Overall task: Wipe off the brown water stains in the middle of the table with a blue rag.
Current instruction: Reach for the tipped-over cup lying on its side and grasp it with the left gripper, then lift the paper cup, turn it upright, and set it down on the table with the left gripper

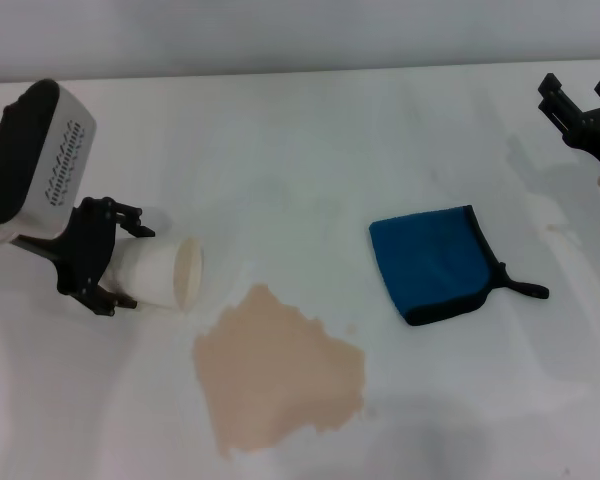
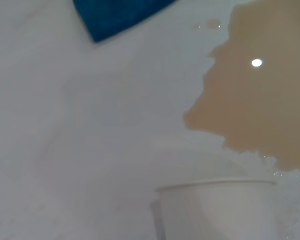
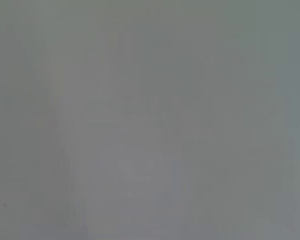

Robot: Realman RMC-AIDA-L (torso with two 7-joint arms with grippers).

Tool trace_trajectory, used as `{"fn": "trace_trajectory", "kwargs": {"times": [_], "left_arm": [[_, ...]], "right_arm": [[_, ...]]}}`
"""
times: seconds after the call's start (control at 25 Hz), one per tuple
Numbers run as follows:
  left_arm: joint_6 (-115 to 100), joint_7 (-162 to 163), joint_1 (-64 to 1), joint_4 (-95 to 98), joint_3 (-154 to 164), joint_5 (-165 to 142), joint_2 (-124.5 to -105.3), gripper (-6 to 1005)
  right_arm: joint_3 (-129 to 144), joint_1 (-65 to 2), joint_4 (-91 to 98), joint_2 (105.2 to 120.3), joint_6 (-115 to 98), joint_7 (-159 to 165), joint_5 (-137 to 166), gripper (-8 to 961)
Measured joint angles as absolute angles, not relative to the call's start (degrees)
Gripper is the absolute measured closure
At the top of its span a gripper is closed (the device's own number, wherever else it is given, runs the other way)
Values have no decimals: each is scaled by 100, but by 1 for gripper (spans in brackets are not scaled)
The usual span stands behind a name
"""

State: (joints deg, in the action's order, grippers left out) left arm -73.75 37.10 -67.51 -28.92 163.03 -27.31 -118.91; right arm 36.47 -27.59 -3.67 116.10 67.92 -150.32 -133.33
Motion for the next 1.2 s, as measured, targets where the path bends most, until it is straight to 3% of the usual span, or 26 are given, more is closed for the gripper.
{"fn": "trace_trajectory", "kwargs": {"times": [0.44, 0.8, 1.2], "left_arm": [[-7329, 3765, -6597, -2813, 16294, -2458, -11875, 149], [-7671, 3990, -6498, -3104, 16296, -1480, -11867, 302], [-7985, 3809, -5447, -3239, 16294, 1703, -11852, 384]], "right_arm": [[3647, -2755, -425, 11603, 6883, -15029, -13333, 78], [3644, -2751, -432, 11603, 6884, -15029, -13333, 79], [3593, -2766, -382, 11590, 6882, -15029, -13333, 80]]}}
